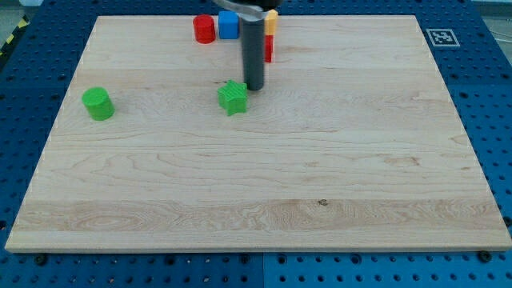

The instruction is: Push the green star into the green circle

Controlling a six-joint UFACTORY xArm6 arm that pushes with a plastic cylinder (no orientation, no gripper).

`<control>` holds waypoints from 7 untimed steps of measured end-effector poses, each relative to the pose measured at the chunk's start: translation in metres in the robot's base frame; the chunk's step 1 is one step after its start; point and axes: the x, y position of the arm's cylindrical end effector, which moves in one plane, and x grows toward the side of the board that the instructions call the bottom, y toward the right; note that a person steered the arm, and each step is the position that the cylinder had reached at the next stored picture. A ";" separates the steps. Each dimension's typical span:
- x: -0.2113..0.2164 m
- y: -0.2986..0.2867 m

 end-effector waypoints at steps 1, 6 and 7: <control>0.018 0.036; 0.045 -0.092; 0.045 -0.108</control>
